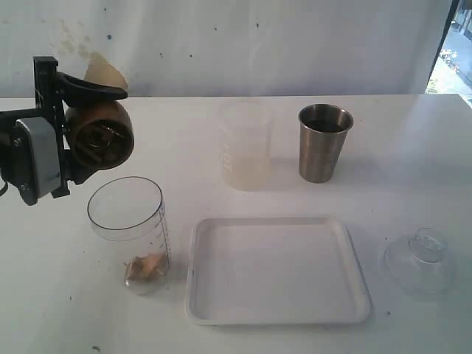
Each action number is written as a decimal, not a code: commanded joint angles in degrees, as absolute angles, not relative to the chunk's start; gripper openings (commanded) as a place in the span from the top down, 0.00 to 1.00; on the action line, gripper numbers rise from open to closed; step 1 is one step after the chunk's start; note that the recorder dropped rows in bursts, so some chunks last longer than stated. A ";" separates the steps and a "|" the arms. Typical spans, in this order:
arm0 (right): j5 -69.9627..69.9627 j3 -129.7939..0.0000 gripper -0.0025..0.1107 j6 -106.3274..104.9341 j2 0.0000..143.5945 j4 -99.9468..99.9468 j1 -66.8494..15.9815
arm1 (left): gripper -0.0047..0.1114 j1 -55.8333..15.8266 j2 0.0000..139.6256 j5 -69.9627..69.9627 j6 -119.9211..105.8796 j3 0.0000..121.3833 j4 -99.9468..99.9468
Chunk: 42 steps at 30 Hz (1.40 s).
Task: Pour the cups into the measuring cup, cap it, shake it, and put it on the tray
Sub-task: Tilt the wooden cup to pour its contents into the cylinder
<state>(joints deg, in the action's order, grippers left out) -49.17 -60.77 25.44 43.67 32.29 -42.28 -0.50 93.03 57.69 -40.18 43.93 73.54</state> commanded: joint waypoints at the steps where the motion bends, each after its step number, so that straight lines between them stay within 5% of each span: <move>1: -49.14 -60.51 0.98 25.70 43.41 33.21 -42.14 | 0.96 -0.68 92.76 61.42 -40.99 43.96 70.97; 42: -49.84 -60.51 0.98 24.61 43.41 33.39 -42.14 | 0.96 -4.19 92.76 61.21 -55.95 40.40 64.27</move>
<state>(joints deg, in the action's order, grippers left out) -49.50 -60.77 25.37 43.67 32.52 -42.28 -4.00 93.03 57.10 -54.68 41.14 67.10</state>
